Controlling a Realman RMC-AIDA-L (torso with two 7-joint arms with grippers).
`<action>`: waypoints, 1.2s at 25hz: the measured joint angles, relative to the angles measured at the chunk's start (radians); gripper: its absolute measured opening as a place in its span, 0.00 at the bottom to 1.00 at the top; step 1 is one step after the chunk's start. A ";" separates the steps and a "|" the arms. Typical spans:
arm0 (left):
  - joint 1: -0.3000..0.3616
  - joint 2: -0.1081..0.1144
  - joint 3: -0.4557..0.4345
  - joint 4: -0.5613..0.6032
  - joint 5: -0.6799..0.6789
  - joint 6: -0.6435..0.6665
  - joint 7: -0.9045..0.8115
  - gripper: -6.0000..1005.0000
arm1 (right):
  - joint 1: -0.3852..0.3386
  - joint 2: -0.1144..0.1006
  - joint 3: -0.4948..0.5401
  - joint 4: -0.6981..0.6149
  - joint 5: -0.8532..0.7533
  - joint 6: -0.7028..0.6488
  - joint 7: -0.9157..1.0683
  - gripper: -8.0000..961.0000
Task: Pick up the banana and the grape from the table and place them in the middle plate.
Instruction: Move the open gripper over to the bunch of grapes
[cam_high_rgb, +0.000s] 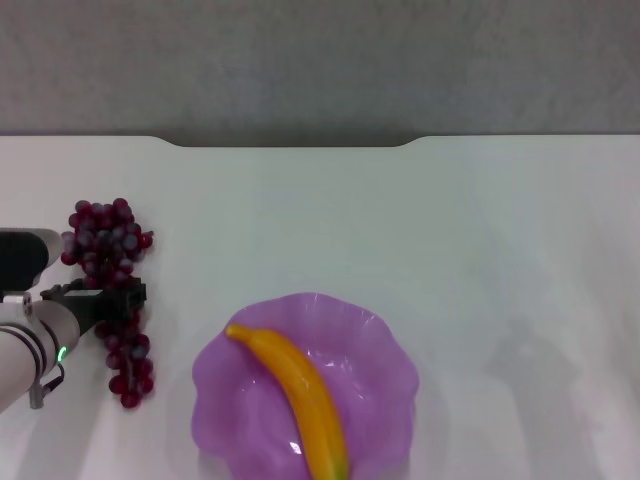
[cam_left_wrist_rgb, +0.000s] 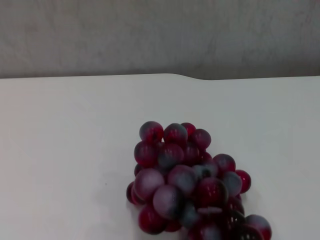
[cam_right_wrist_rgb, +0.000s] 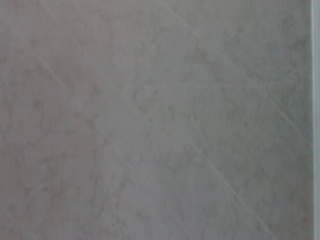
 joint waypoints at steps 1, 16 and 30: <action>0.000 0.000 0.000 0.000 0.000 -0.001 0.001 0.87 | 0.000 0.000 0.000 0.000 0.000 0.000 0.000 0.02; 0.000 0.007 0.000 -0.008 0.014 -0.023 0.006 0.68 | -0.003 0.000 0.000 0.000 0.000 0.000 0.000 0.02; 0.006 0.008 -0.006 -0.038 0.015 -0.022 0.036 0.51 | -0.006 0.000 0.000 0.000 0.000 0.000 0.000 0.02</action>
